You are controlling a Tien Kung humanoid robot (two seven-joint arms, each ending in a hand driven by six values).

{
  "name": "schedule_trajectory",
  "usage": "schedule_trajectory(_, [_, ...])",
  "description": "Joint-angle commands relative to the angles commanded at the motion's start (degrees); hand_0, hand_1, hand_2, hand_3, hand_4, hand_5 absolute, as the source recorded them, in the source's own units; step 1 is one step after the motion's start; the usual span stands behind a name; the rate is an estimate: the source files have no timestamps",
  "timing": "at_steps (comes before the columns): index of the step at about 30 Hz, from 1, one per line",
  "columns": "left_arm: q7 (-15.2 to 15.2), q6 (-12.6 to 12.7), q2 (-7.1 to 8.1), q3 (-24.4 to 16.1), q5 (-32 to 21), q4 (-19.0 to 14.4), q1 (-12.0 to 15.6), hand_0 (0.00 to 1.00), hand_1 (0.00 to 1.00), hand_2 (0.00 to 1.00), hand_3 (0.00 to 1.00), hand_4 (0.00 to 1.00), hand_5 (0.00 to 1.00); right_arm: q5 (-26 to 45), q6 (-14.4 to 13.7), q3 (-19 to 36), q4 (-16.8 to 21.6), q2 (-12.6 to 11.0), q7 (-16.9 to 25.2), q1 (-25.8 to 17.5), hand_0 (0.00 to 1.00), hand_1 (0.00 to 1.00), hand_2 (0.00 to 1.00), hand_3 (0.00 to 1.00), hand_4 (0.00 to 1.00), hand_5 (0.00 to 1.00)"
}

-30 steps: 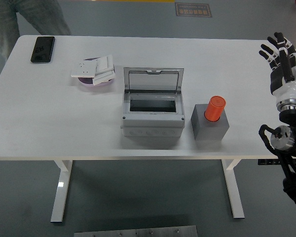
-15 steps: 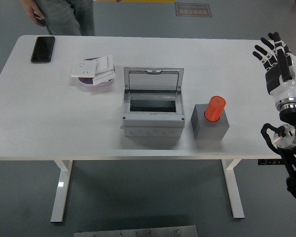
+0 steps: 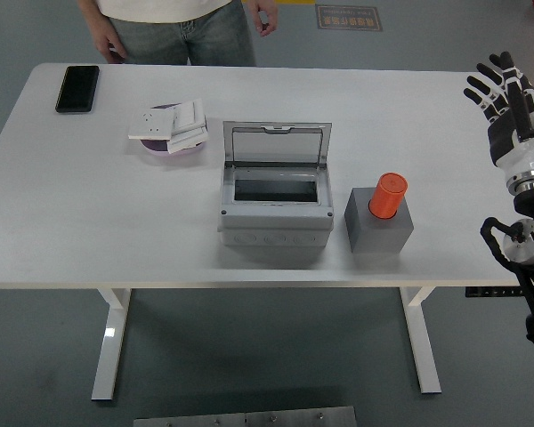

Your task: Fetch the battery,place it into the box,close the lid of the box

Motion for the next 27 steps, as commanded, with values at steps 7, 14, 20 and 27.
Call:
schedule_trajectory(7, [0.2,-0.1,-0.08,-0.1,0.4,0.0,-0.3,0.594,0.741,0.593,0.570,0.612,0.100,-0.2,-0.4,0.5,0.2,-0.3,0.0,0.1,0.754,0.673,0.716,0.686,0.787,0.556])
schedule_trajectory(14, [0.3,-0.2,-0.05,0.0,0.5,0.0,-0.4,0.594,0.741,0.592,0.569,0.611,0.100,-0.8,-0.7,0.8,0.6,-0.1,0.0,0.4,0.758,0.678,0.722,0.689,0.793,0.572])
schedule_trajectory(20, [0.4,-0.3,-0.02,-0.1,0.8,0.0,-0.6,0.594,0.740,0.592,0.570,0.613,0.099,-1.5,-0.8,1.1,1.3,-0.1,-0.2,0.5,0.757,0.678,0.721,0.686,0.796,0.582])
schedule_trajectory(27, [0.6,-0.6,0.40,0.1,1.6,0.0,-1.1,0.594,0.739,0.591,0.569,0.611,0.101,-2.5,-0.9,1.7,2.0,-0.2,-0.7,0.1,0.751,0.677,0.720,0.686,0.796,0.593])
